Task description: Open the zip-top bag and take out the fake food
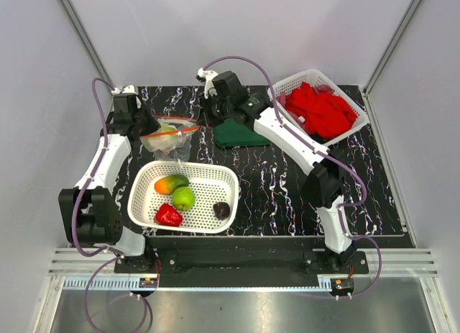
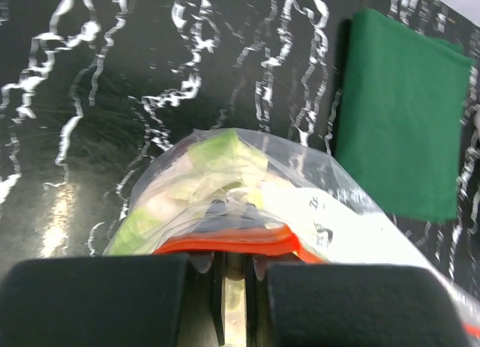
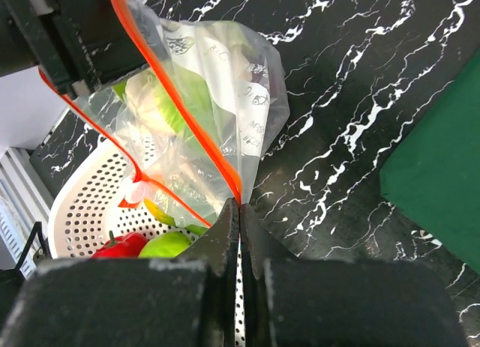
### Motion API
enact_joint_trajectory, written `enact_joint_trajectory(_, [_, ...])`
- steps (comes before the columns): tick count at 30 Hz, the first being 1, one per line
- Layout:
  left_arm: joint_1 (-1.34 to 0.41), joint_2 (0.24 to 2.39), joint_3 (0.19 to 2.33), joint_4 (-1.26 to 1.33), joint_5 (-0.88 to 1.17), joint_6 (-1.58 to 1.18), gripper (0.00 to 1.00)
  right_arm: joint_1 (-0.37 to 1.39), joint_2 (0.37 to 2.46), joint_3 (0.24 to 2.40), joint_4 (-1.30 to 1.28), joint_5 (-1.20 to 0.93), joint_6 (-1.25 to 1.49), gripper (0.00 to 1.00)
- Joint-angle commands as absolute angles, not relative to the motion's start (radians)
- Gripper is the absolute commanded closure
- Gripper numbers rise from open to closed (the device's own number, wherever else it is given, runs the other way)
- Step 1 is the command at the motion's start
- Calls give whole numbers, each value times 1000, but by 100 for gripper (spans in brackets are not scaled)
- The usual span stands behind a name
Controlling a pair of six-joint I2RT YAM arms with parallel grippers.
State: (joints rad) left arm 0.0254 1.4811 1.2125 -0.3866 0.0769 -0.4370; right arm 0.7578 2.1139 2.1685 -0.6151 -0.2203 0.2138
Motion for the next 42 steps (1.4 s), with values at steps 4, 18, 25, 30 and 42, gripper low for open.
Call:
enact_joint_trajectory(4, [16, 1381, 1200, -264, 175, -405, 100, 726, 2146, 2305, -669, -259, 198, 100])
enact_joint_trajectory(18, [-230, 1239, 1174, -198, -72, -227, 100, 735, 2428, 2747, -621, -400, 426, 100])
enact_joint_trajectory(25, [-301, 1275, 1212, -164, -388, 35, 100, 735, 2356, 2573, -612, -400, 342, 100])
enact_joint_trajectory(30, [-311, 1261, 1292, -204, -492, 60, 100, 727, 2307, 2478, -611, -379, 264, 100])
enact_joint_trajectory(42, [-318, 1013, 1242, -408, -690, -195, 100, 707, 2361, 2540, -603, -403, 261, 100])
